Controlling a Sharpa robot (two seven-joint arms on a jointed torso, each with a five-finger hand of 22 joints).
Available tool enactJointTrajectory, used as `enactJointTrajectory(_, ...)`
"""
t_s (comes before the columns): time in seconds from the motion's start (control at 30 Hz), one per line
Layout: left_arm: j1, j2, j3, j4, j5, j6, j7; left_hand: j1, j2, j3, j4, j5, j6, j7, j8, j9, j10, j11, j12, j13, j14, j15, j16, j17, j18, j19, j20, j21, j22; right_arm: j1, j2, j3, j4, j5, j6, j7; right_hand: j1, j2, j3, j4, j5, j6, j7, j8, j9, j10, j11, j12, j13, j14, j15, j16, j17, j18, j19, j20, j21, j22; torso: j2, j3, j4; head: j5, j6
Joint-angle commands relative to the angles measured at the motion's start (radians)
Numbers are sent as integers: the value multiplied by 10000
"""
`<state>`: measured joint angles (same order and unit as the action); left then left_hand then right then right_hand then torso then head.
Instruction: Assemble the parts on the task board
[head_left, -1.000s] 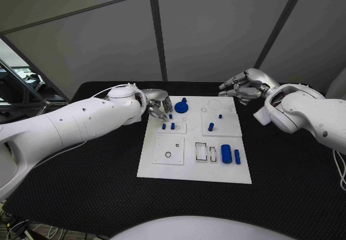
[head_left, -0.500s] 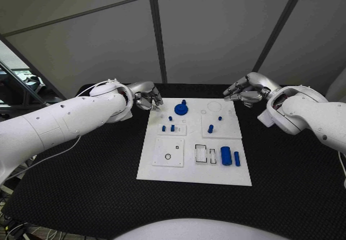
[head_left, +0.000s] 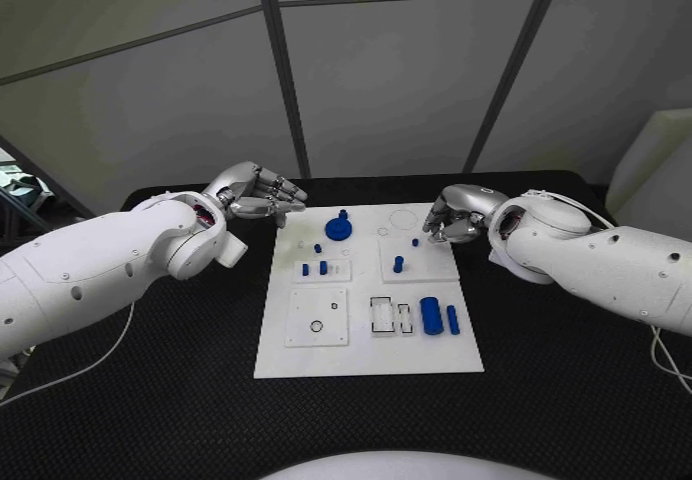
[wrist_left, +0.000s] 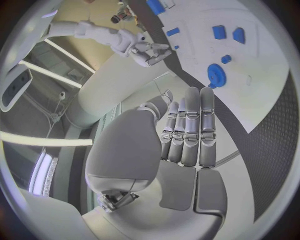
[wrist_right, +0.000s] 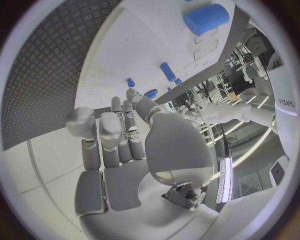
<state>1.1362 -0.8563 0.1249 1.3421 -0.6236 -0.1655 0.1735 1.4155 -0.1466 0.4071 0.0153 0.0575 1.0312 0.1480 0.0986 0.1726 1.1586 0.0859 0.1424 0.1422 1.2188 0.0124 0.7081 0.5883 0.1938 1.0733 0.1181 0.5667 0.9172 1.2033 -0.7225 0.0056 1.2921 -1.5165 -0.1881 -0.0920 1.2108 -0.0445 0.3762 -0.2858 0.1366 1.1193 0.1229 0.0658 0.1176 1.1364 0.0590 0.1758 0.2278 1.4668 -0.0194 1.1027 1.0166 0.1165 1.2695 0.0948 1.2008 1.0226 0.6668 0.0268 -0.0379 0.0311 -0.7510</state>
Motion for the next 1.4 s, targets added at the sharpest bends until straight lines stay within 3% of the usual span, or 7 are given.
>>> enactJointTrajectory(0.03,-48,-97,10,329,2703,-126,855,-32,74,-11,58,10,84,25,50,18,67,27,31,46,-155,-5,-176,-72,-115,-105,-10,-169,-90,-72,100,-2,-28,-1633,198,-560,-1,-187,96,-3,43,-35,73,-31,-32,-150,137,-231,-200,144,100,125,101,-63,121,19,122,128,-10,-3,2,-119,72)
enactJointTrajectory(0.4,-154,-231,10,745,3422,11,1143,-65,82,-31,48,11,88,43,16,36,49,49,25,114,-290,35,-395,-162,-123,-172,20,-395,-231,-263,506,-8,-169,-1911,-66,-439,84,-330,194,0,38,-360,192,-50,-183,-269,263,-610,-678,238,182,635,584,-167,426,113,577,737,0,-2,-6,-80,116)
enactJointTrajectory(0.9,-164,-252,10,857,3502,176,1171,-71,82,-36,44,8,86,47,9,40,40,55,20,125,-312,42,-432,-177,-124,-183,26,-435,-256,-344,802,-5,-296,-1848,15,-273,180,-244,397,18,52,-575,242,-34,-328,10,273,-713,-947,279,186,1007,912,-245,640,130,923,1199,1,-7,-2,-28,52)
enactJointTrajectory(1.27,-164,-244,10,834,3505,289,1138,-73,80,-42,37,6,74,59,-5,41,21,64,11,135,-329,49,-466,-191,-125,-191,31,-473,-280,-360,861,-4,-311,-1830,453,-322,235,119,667,95,46,157,-4,207,-231,917,14,-651,-1052,283,-6,1199,985,-361,943,-12,1393,1853,-7,3,-18,2,24)
enactJointTrajectory(1.4,-164,-227,10,830,3505,304,1133,-73,80,-43,36,6,71,61,-7,41,18,66,9,137,-332,50,-471,-193,-125,-192,32,-479,-284,-365,906,-3,-342,-1893,537,-405,482,355,1073,17,-527,375,-49,207,-194,1138,-44,-746,-1092,275,-89,1248,978,-402,1028,-108,1547,2061,-5,1,-15,-5,5)
